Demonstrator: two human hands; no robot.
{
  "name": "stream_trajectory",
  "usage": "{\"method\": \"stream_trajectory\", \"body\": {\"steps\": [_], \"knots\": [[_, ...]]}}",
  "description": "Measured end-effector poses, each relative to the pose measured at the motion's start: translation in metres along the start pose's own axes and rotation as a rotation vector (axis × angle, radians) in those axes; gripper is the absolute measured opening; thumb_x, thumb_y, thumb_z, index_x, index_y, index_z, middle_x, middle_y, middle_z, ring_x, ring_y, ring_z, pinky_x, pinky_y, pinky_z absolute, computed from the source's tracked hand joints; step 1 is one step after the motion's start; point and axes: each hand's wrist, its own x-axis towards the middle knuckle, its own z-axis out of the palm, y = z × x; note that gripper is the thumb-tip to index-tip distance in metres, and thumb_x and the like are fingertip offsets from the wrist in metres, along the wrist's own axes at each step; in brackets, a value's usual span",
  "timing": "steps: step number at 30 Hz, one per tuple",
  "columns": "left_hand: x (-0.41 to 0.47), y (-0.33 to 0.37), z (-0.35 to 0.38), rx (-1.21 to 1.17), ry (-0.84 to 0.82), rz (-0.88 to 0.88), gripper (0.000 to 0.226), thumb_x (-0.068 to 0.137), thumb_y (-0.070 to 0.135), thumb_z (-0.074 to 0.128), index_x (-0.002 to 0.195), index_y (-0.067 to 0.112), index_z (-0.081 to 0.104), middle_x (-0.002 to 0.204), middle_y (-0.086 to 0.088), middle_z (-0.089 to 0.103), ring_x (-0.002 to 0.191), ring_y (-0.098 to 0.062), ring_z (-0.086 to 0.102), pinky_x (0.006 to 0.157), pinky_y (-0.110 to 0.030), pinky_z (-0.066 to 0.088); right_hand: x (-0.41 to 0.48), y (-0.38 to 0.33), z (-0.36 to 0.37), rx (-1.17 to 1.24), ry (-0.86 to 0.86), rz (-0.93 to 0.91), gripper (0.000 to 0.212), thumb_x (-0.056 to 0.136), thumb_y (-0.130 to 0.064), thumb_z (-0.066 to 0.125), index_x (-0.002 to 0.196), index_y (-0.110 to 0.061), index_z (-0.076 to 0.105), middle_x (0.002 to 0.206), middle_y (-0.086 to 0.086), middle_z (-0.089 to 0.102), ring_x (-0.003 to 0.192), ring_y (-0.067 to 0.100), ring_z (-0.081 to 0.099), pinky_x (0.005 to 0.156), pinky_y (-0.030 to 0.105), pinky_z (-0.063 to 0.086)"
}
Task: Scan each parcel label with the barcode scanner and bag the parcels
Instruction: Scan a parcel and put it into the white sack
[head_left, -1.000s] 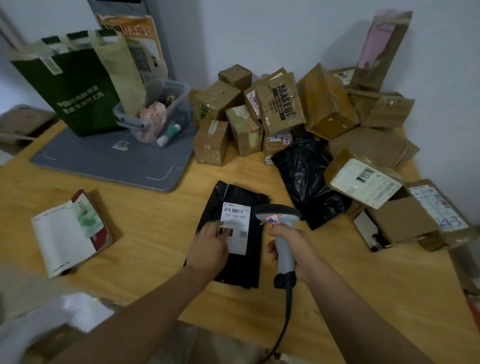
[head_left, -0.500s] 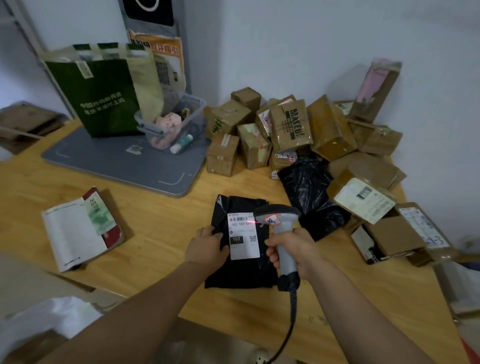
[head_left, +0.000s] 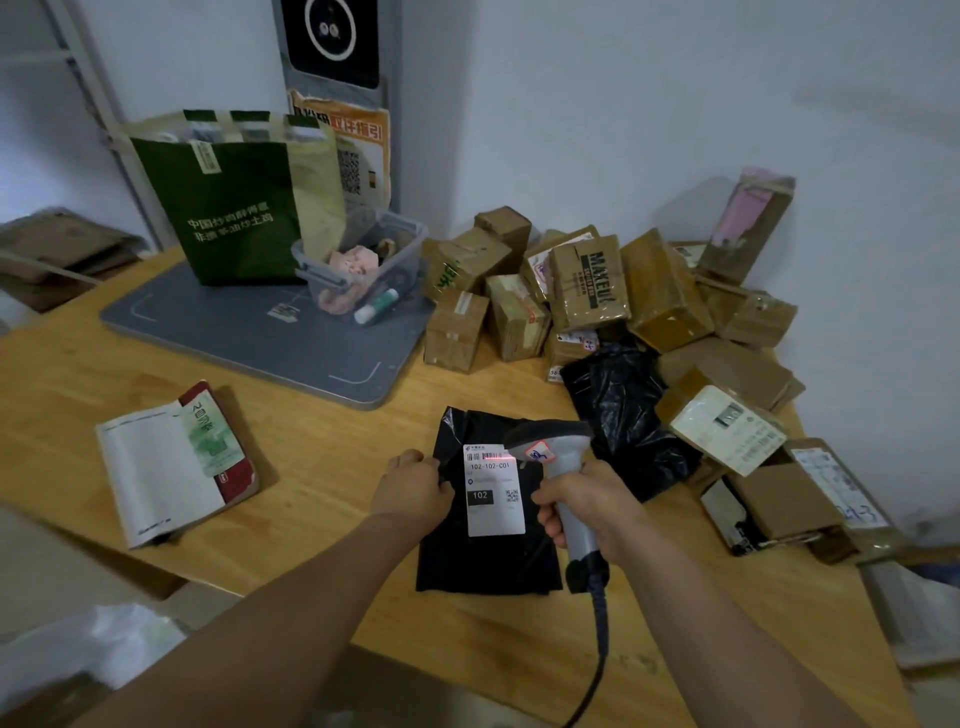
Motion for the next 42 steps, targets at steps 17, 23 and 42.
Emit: {"method": "stream_trajectory", "body": {"steps": [17, 23, 42], "knots": [[0.015, 0.009, 0.013, -0.134, -0.048, -0.218, 0.027, 0.093, 0.014, 0.050, 0.115, 0.002, 0.057, 0.115, -0.014, 0.056, 0.102, -0.029, 0.057, 0.075, -0.030, 0.045, 0.036, 0.015, -0.011, 0.210, -0.035, 0.002, 0.005, 0.083, 0.005, 0.064, 0.081, 0.003, 0.059, 0.070, 0.021, 0.065, 0.050, 0.021, 0.059, 0.048, 0.029, 0.050], [0.021, 0.015, 0.026, -0.326, -0.088, -0.441, 0.022, 0.090, 0.014, 0.059, 0.076, 0.009, 0.043, 0.078, -0.006, 0.055, 0.077, -0.026, 0.062, 0.068, -0.034, 0.054, 0.070, 0.042, -0.016, 0.342, -0.010, 0.123, 0.015, 0.079, 0.002, 0.069, 0.087, -0.006, 0.060, 0.080, 0.014, 0.064, 0.069, 0.025, 0.062, 0.057, 0.032, 0.050], [-0.171, -0.114, -0.073, -0.371, 0.670, -0.770, 0.025, 0.087, 0.026, 0.058, 0.073, 0.005, 0.064, 0.066, -0.010, 0.066, 0.062, -0.025, 0.065, 0.062, -0.041, 0.055, 0.008, 0.018, 0.189, -0.213, -0.656, -0.038, 0.016, 0.083, -0.002, 0.069, 0.098, 0.001, 0.064, 0.088, 0.016, 0.067, 0.070, 0.022, 0.065, 0.059, 0.030, 0.055]]}}
